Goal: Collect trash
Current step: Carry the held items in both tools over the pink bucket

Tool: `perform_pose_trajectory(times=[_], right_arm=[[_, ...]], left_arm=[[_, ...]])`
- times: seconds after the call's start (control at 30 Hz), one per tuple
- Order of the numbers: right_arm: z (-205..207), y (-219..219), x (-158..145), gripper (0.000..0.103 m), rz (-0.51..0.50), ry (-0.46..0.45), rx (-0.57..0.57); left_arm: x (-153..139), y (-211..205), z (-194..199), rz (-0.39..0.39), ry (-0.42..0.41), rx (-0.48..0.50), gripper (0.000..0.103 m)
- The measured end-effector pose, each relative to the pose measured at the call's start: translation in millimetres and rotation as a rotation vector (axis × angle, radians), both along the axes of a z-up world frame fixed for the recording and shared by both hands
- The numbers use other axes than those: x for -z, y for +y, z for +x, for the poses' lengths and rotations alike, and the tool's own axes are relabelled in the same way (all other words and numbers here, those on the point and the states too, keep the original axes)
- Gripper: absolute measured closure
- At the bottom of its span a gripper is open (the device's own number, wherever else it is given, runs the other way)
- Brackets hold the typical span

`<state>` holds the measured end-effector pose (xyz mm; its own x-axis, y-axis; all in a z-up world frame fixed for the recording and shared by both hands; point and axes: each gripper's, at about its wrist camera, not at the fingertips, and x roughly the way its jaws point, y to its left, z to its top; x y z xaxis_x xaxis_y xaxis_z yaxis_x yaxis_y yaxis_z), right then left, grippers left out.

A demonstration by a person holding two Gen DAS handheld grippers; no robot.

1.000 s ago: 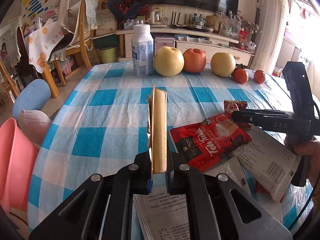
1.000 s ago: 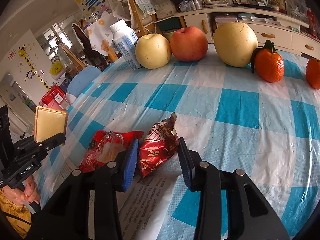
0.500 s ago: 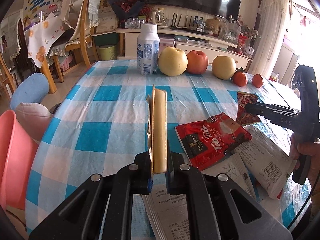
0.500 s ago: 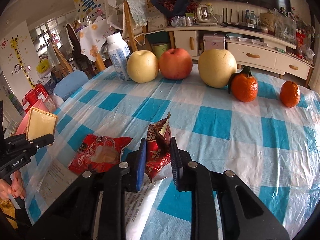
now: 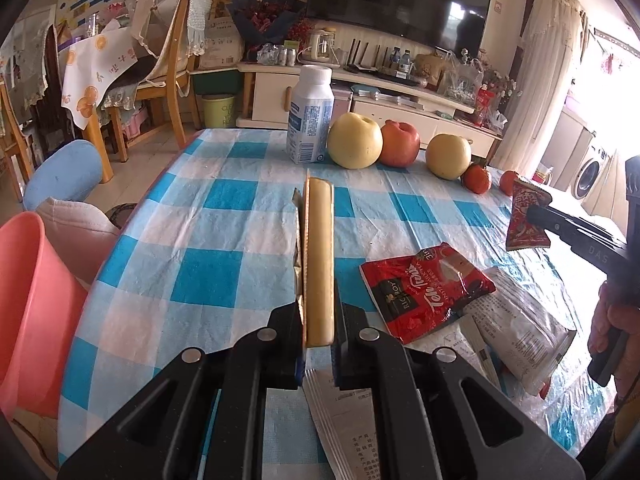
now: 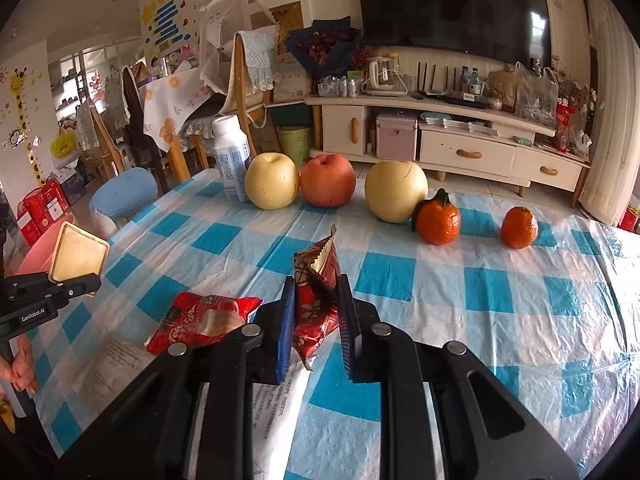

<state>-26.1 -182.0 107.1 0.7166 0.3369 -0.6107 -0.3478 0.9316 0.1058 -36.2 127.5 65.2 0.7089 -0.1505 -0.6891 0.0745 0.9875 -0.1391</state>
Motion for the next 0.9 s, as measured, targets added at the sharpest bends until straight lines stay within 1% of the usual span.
perform_pose_trajectory(times=[0.2, 0.3, 0.4, 0.5, 0.63, 0.77, 0.9], right_arm=[[-18, 7, -19, 0.082, 0.036, -0.027, 0.005], [-25, 20, -26, 0.082, 0.054, -0.029, -0.011], [-32, 42, -32, 0.082, 0.068, -0.029, -0.046], [-39, 72, -34, 0.082, 0.077, -0.018, -0.104], [-46, 120, -37, 0.082, 0.09, -0.007, -0.184], [-51, 180, -41, 0.082, 0.109, 0.004, -0.287], [-56, 243, -50, 0.082, 0.091, -0.002, -0.392]], left_arm=[[-10, 12, -5, -0.013, -0.02, -0.019, 0.093], [-16, 22, -8, -0.025, -0.034, -0.039, 0.093], [-22, 32, -10, -0.019, -0.049, -0.071, 0.093], [-27, 50, -14, -0.037, -0.06, -0.109, 0.093], [-33, 80, -20, -0.037, -0.076, -0.181, 0.093], [-40, 118, -28, -0.054, -0.092, -0.271, 0.093], [-41, 160, -36, -0.068, -0.088, -0.379, 0.093]])
